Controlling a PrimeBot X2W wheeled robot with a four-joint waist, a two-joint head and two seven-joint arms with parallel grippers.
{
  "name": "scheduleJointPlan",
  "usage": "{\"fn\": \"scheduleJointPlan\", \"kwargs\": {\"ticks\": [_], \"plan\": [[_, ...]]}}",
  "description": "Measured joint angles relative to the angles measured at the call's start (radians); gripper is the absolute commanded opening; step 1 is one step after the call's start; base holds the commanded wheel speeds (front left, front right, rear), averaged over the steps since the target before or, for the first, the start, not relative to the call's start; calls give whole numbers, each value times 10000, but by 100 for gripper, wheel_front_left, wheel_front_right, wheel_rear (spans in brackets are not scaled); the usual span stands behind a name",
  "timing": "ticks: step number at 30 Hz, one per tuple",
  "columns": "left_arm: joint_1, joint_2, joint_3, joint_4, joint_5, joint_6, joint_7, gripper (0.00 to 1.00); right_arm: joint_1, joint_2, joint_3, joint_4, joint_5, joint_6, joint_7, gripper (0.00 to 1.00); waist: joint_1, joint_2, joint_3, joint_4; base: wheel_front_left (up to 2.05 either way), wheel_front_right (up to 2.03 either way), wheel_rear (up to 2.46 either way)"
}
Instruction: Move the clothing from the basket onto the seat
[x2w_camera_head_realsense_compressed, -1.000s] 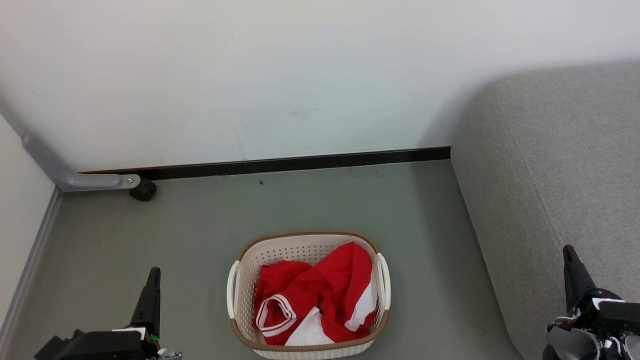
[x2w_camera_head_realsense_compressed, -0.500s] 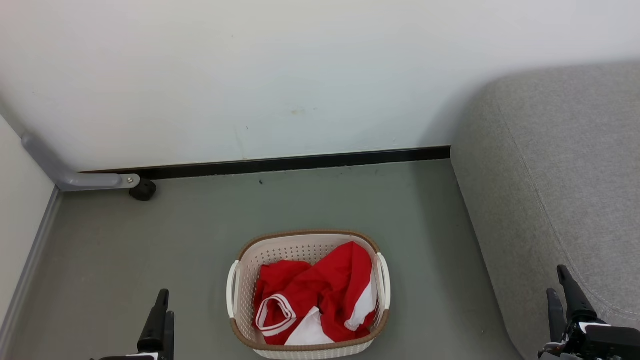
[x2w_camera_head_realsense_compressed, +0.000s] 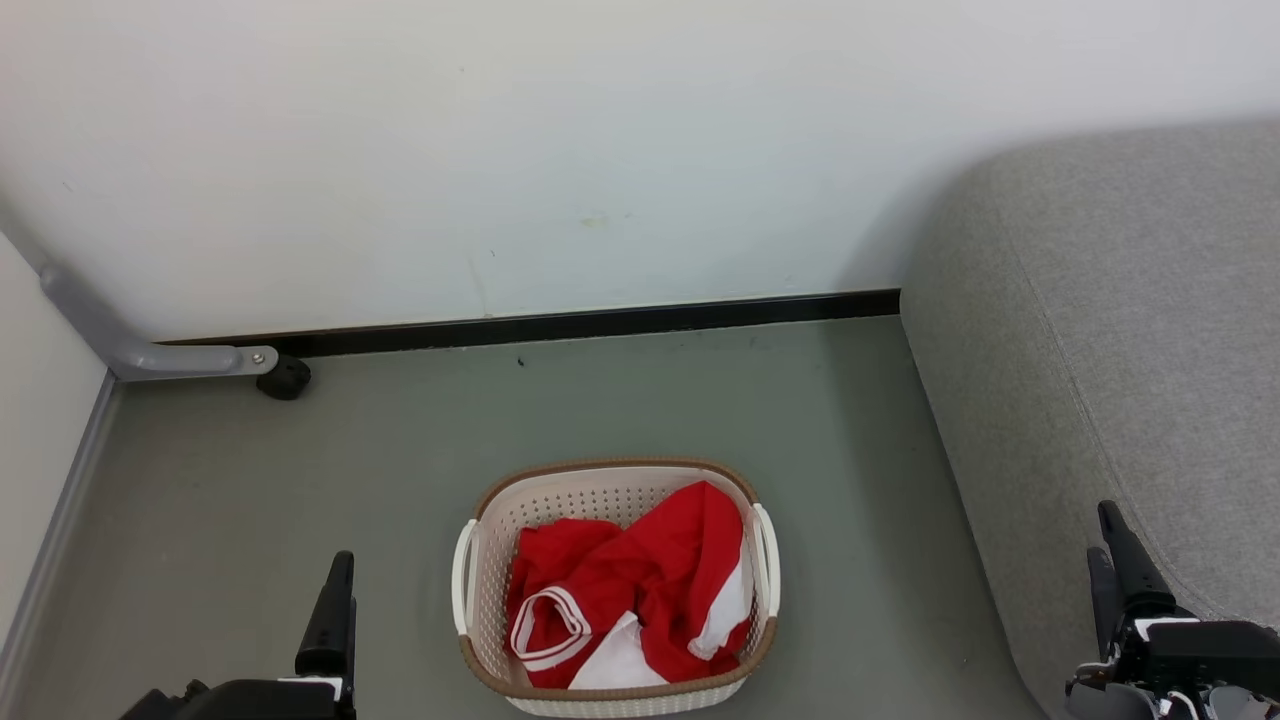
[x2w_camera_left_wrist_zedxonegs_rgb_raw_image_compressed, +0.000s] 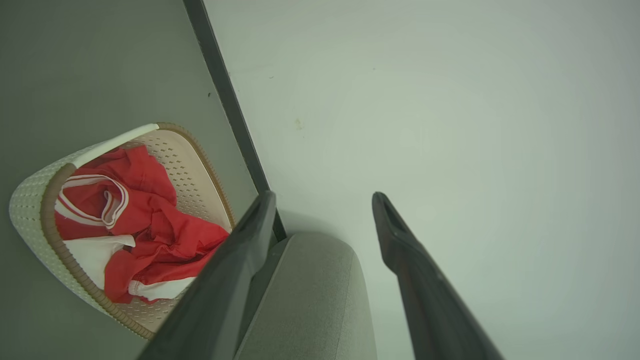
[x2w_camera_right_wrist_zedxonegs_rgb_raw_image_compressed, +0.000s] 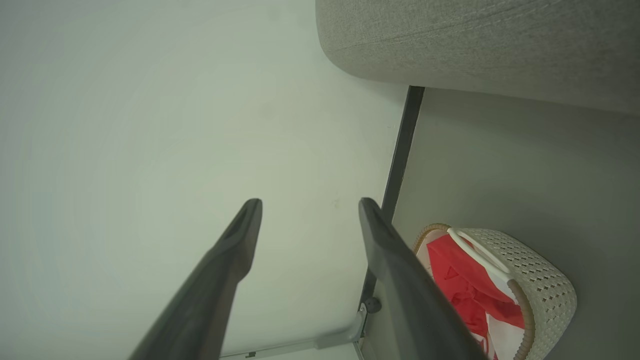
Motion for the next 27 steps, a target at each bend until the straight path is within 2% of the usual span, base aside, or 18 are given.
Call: {"fn": "scheduleJointPlan", "kwargs": {"ticks": [7,17,27], "plan": [[-237,176,-368,242,694,0,-268,100,-208,-272,460,111,-648,0,-215,100,0,0,13,-3,0,0,0],[-605,422,-947,606,2297,13,-596,100,-581,-790,1409,245,-1921,2,-679,100,0,0,38,5,0,0,0],[-965,683,-1582,811,4050,347,-974,100,-1045,-1248,2378,537,-3350,4,-1187,100,0,0,87,27,0,0,0]]}}
